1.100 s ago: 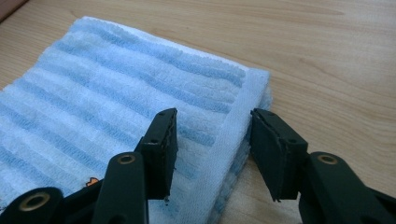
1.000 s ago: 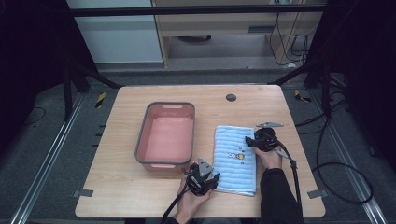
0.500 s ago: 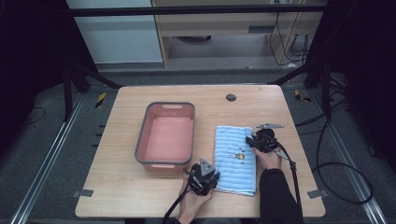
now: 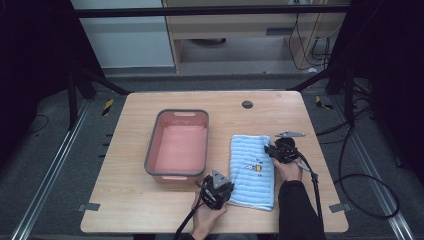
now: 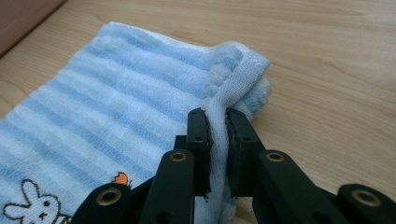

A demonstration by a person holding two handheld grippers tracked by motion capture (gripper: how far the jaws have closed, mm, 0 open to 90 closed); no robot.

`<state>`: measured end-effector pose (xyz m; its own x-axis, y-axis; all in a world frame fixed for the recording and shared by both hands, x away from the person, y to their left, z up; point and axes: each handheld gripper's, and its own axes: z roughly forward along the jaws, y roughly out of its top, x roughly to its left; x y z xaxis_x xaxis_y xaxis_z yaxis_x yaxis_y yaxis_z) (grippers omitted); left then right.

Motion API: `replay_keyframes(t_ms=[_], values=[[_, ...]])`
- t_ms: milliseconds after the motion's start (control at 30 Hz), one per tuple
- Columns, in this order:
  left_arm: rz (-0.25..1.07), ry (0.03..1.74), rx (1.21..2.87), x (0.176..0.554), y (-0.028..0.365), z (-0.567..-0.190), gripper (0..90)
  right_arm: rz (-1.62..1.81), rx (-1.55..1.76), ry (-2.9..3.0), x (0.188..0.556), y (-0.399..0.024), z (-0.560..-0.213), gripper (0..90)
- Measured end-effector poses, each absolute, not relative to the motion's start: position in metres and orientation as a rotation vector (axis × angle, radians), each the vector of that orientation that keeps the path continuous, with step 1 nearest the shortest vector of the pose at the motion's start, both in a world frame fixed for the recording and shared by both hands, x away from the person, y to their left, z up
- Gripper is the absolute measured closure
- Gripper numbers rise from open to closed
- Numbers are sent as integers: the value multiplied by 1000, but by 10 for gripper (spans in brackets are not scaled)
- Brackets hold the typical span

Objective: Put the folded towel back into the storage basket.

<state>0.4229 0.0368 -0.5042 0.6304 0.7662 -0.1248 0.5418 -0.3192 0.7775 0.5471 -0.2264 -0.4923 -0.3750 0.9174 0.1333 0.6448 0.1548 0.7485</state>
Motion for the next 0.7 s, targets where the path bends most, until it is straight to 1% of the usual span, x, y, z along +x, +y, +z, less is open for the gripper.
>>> replay_keyframes(t_ms=[700], values=[[371, 930, 1970, 413, 47, -472, 861, 1198, 1352, 2019, 530, -222, -449, 817]])
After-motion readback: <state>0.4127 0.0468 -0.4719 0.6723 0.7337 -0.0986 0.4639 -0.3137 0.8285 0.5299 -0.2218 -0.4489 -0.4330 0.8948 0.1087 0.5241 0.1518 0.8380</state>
